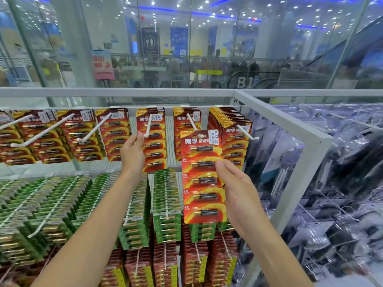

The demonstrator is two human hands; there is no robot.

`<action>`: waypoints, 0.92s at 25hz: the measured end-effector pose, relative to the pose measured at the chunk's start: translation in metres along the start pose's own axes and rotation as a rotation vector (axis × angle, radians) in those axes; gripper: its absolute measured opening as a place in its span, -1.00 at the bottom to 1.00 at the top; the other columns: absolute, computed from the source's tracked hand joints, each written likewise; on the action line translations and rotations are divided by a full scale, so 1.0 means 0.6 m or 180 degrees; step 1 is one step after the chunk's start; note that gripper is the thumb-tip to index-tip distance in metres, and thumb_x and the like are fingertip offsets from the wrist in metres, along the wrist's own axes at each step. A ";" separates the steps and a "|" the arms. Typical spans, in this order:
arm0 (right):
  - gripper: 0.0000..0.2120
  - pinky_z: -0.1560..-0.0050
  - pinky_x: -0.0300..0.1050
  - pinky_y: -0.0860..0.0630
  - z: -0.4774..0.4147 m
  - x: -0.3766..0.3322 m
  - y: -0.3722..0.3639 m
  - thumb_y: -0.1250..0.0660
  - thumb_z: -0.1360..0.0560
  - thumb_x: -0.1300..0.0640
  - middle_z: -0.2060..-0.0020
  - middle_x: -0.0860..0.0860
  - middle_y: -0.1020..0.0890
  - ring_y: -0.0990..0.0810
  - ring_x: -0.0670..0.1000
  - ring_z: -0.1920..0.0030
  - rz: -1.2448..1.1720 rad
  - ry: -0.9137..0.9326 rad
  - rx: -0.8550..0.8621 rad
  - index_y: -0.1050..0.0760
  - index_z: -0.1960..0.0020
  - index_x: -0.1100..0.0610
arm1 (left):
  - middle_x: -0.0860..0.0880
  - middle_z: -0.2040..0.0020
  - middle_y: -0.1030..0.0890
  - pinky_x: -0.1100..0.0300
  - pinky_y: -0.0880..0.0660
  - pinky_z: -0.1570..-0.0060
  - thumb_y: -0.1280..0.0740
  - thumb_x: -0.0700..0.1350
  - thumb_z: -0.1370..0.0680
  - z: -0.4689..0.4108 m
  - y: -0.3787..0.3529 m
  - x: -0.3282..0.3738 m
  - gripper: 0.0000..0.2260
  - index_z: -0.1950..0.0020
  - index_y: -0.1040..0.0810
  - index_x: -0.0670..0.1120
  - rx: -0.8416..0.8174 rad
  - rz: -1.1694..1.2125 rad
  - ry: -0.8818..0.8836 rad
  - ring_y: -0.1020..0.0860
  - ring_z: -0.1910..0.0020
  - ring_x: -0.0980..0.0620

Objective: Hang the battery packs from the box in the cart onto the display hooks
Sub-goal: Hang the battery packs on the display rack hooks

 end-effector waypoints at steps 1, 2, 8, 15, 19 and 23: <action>-0.78 -0.01 0.04 -0.67 -0.006 0.003 -0.001 -0.23 -0.69 0.02 -0.05 0.03 -0.76 -0.75 0.07 -0.06 0.0013 -0.0024 0.0011 -0.65 -0.15 0.01 | -0.04 0.06 -0.77 -0.04 -0.68 0.12 -0.21 -0.02 -0.74 -0.004 -0.001 -0.003 -0.77 -0.10 -0.66 -0.02 0.0001 0.0001 0.0011 -0.76 0.11 -0.07; -0.78 -0.01 0.04 -0.66 -0.014 0.006 -0.002 -0.23 -0.69 0.02 -0.03 0.02 -0.76 -0.75 0.05 -0.04 0.0040 -0.0046 0.0032 -0.65 -0.13 0.00 | -0.04 0.07 -0.77 -0.04 -0.69 0.12 -0.22 -0.01 -0.74 -0.007 -0.002 -0.005 -0.77 -0.09 -0.66 -0.02 -0.0007 -0.0004 0.0016 -0.76 0.11 -0.07; -0.76 0.01 0.04 -0.69 -0.097 0.017 -0.014 -0.20 -0.71 0.00 0.03 -0.02 -0.77 -0.76 0.02 0.01 0.0254 -0.0103 0.0229 -0.64 -0.11 -0.01 | -0.04 0.03 -0.77 -0.10 -0.70 0.04 -0.28 0.02 -0.71 -0.028 -0.001 -0.015 -0.77 -0.14 -0.68 -0.06 0.0043 -0.0052 0.0044 -0.76 0.10 -0.04; -0.69 0.25 -0.07 -0.63 -0.216 0.030 -0.024 -0.17 -0.73 0.03 0.27 0.01 -0.70 -0.70 0.06 0.23 0.0716 0.0042 0.0512 -0.63 0.00 0.10 | -0.04 0.01 -0.76 -0.10 -0.69 -0.03 -0.47 -0.01 -0.60 -0.053 0.025 -0.022 -0.88 -0.05 -0.71 -0.03 0.0339 -0.0162 -0.0131 -0.74 0.03 -0.03; -0.71 0.55 -0.33 -0.32 -0.250 0.030 -0.025 -0.15 -0.74 0.06 0.59 -0.20 -0.47 -0.42 -0.22 0.59 0.1009 0.0159 0.0779 -0.53 0.07 0.11 | 0.01 -0.01 -0.73 0.04 -0.69 -0.05 -0.48 -0.07 -0.59 -0.060 0.027 -0.019 -0.81 -0.18 -0.70 -0.08 0.0452 -0.0158 -0.0239 -0.70 0.03 0.05; -0.71 0.41 -0.21 -0.38 -0.274 0.046 -0.016 -0.21 -0.70 -0.03 0.51 -0.17 -0.52 -0.47 -0.18 0.49 0.1049 0.0242 0.0866 -0.55 0.13 0.03 | 0.03 0.02 -0.72 0.17 -0.66 0.07 -0.45 -0.09 -0.62 -0.058 0.025 -0.017 -0.81 -0.21 -0.70 -0.09 0.0435 -0.0245 -0.0324 -0.67 0.11 0.12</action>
Point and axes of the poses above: each hand's wrist, its own z-axis away from the middle knuckle, its own y-axis out of the back of the hand, x = y × z, the point moved 7 cm from there along -z, towards the middle knuckle
